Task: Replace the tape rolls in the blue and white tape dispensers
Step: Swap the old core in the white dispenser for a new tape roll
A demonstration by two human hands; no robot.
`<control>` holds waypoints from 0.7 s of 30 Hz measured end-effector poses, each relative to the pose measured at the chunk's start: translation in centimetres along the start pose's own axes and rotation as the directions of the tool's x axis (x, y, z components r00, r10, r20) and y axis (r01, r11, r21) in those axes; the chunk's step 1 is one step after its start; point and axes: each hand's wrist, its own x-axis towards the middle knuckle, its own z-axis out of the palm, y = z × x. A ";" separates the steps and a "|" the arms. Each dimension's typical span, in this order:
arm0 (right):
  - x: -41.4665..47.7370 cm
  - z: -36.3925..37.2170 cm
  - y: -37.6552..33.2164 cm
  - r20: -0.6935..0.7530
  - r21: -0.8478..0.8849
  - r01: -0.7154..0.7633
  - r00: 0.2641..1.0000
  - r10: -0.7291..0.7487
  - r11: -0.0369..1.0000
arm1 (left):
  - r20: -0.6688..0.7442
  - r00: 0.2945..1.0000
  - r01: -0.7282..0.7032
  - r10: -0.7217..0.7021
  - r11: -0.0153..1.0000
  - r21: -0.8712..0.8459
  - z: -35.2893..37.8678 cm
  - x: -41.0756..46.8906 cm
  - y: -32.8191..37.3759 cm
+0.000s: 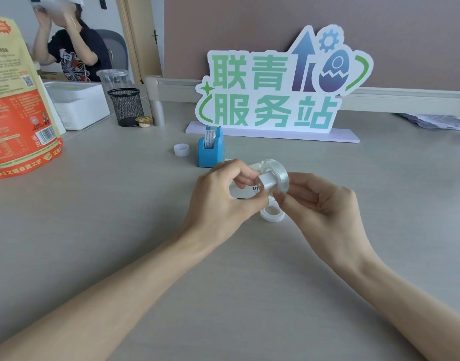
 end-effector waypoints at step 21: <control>1.2 -1.5 0.3 0.117 -0.126 0.093 0.990 -0.079 0.988 | 0.311 0.947 0.133 -0.080 0.980 -0.151 -2.3 1.8 -0.9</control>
